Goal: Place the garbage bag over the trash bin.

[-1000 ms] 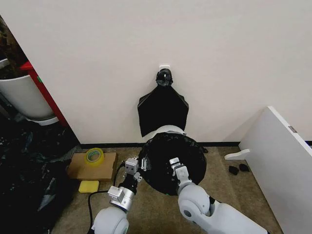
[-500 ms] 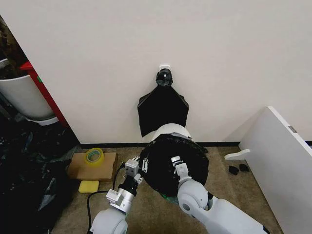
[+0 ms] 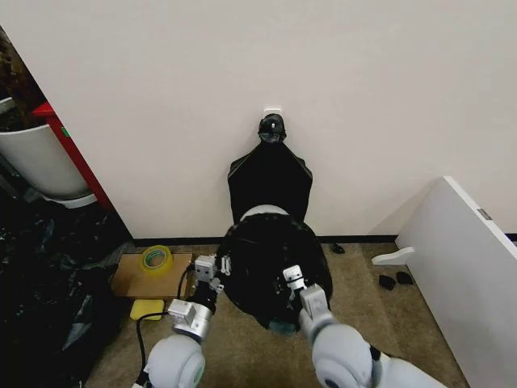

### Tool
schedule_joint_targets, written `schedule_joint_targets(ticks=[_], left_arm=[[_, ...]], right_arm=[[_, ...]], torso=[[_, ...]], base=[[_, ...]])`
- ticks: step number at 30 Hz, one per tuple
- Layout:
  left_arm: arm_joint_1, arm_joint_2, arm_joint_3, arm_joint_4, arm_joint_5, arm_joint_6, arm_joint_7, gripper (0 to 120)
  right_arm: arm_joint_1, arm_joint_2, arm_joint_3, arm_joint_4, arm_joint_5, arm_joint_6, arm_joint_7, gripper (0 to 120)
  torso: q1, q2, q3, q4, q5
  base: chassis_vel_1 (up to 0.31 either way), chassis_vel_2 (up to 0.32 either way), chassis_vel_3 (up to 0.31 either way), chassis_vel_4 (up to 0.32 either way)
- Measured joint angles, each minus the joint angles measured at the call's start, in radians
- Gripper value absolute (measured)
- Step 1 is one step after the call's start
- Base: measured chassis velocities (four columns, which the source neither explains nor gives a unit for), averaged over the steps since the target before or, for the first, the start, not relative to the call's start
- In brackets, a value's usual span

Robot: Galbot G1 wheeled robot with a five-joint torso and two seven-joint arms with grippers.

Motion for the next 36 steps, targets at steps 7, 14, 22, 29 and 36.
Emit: schedule_joint_targets(ticks=[7,14,22,29,36], left_arm=[[-0.010,-0.009,-0.020,0.002,-0.081,0.059,-0.041,0],[-0.024,-0.031,-0.059,-0.013,-0.204,0.142,-0.133,0],[-0.049,-0.051,-0.091,-0.030,-0.403,0.317,-0.313,0],[-0.039,-0.042,-0.098,-0.076,-0.492,0.366,-0.345,0],[-0.013,-0.030,-0.100,-0.140,-0.507,0.390,-0.347,0]], right_arm=[[-0.091,-0.019,0.006,0.041,-0.150,0.164,-0.101,71],[-0.191,-0.029,0.066,0.081,-0.222,0.309,-0.114,94],[-0.337,-0.055,0.153,-0.078,-0.523,0.626,-0.184,100],[-0.330,-0.034,0.170,-0.184,-0.647,0.655,-0.169,100],[-0.242,-0.023,0.200,-0.367,-0.732,0.782,-0.238,100]], torso=[[0.000,0.000,0.000,-0.0001,0.0001],[0.000,0.000,0.000,0.0000,0.0002],[0.000,0.000,0.000,-0.0003,0.0002],[0.000,0.000,0.000,-0.0002,0.0002],[0.000,0.000,0.000,-0.0001,0.0003]], base=[[0.000,0.000,0.000,0.000],[0.000,0.000,0.000,0.000],[0.000,0.000,0.000,0.000],[0.000,0.000,0.000,0.000],[0.000,0.000,0.000,0.000]])
